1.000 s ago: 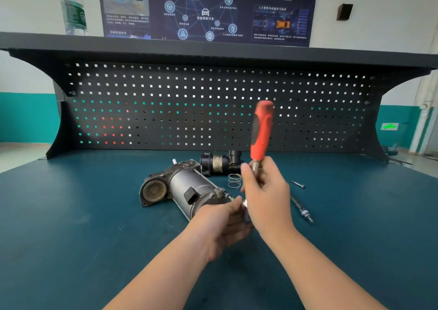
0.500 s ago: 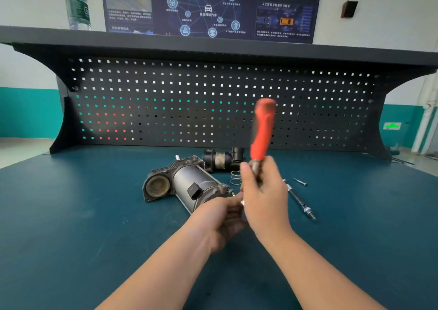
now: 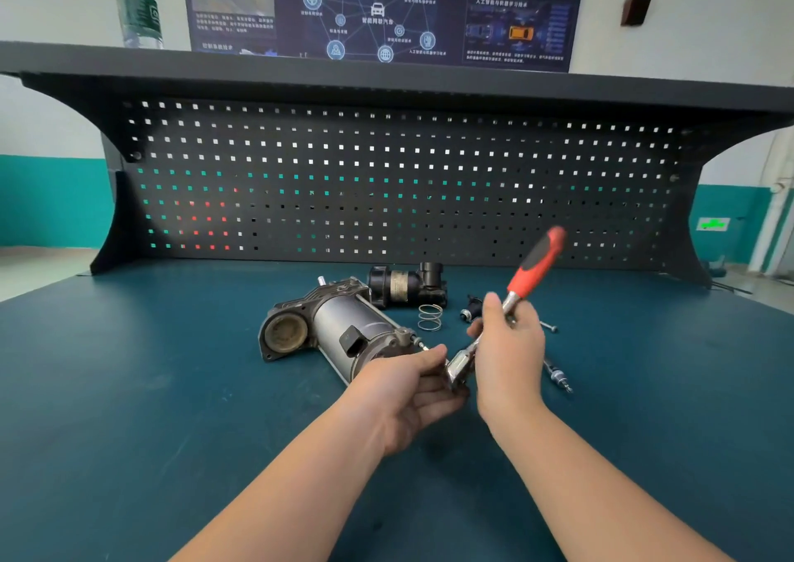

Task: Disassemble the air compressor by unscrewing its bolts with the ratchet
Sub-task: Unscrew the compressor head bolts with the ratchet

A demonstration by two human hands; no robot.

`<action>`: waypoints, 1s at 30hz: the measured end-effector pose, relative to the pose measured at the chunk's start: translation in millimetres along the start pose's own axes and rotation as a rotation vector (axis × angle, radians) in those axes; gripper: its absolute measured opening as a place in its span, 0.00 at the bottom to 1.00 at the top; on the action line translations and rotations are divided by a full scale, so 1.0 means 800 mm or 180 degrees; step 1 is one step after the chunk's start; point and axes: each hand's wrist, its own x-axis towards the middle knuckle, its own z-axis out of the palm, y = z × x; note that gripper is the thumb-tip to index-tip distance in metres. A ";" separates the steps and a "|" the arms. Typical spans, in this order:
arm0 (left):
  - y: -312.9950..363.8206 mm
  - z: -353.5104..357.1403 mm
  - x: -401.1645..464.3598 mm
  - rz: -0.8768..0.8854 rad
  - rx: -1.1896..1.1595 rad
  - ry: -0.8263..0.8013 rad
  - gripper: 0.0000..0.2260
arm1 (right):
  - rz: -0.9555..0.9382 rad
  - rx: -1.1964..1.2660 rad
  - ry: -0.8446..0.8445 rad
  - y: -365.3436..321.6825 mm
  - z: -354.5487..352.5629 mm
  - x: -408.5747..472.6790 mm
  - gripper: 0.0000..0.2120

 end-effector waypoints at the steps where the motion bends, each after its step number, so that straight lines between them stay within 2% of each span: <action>1: 0.000 0.001 -0.001 0.0002 -0.0018 -0.0022 0.07 | -0.0393 -0.0135 -0.0149 -0.002 -0.001 -0.003 0.11; 4: 0.001 0.002 -0.003 0.0114 -0.0018 -0.0017 0.05 | -0.1332 -0.0512 -0.0662 -0.008 -0.001 -0.013 0.13; 8: -0.002 0.003 -0.005 0.0165 -0.0181 -0.0008 0.07 | -0.3015 -0.1430 -0.1250 -0.014 -0.001 -0.026 0.10; 9: -0.002 0.004 -0.007 0.0167 -0.0394 -0.0063 0.07 | -0.3268 -0.1609 -0.1346 -0.013 0.000 -0.029 0.10; 11: -0.002 0.005 -0.009 0.0162 -0.0762 -0.0208 0.09 | -0.3352 -0.1686 -0.1377 -0.010 0.003 -0.033 0.09; 13: 0.001 0.001 -0.006 0.0040 -0.0606 -0.0211 0.08 | -0.2989 -0.1437 -0.1184 -0.008 0.005 -0.033 0.07; 14: 0.001 0.000 -0.004 0.0005 -0.0415 -0.0150 0.09 | -0.2694 -0.1265 -0.1039 -0.008 0.005 -0.032 0.10; 16: 0.003 0.000 -0.003 0.0013 -0.0265 0.0000 0.09 | -0.1960 -0.0842 -0.0761 -0.009 0.005 -0.029 0.13; 18: 0.003 0.001 -0.002 0.0019 -0.0254 0.0073 0.06 | -0.1206 -0.0537 -0.0431 -0.009 0.005 -0.021 0.12; 21: 0.001 0.004 0.001 0.0030 -0.0320 0.0147 0.04 | 0.0369 -0.0004 0.0147 0.000 0.002 0.003 0.10; 23: -0.001 0.005 0.002 0.0031 -0.0326 0.0160 0.04 | 0.1705 0.0648 0.0344 0.008 -0.001 0.013 0.09; 24: -0.002 0.005 0.001 0.0034 -0.0321 0.0168 0.04 | 0.2159 0.0866 0.0363 0.011 -0.002 0.014 0.09; 26: -0.003 0.005 0.001 0.0063 -0.0349 0.0210 0.03 | 0.2435 0.0973 0.0316 0.016 -0.002 0.013 0.10; 30: 0.003 0.005 0.002 0.0214 -0.0745 0.0354 0.09 | 0.1869 0.0628 0.0276 0.010 0.000 0.011 0.09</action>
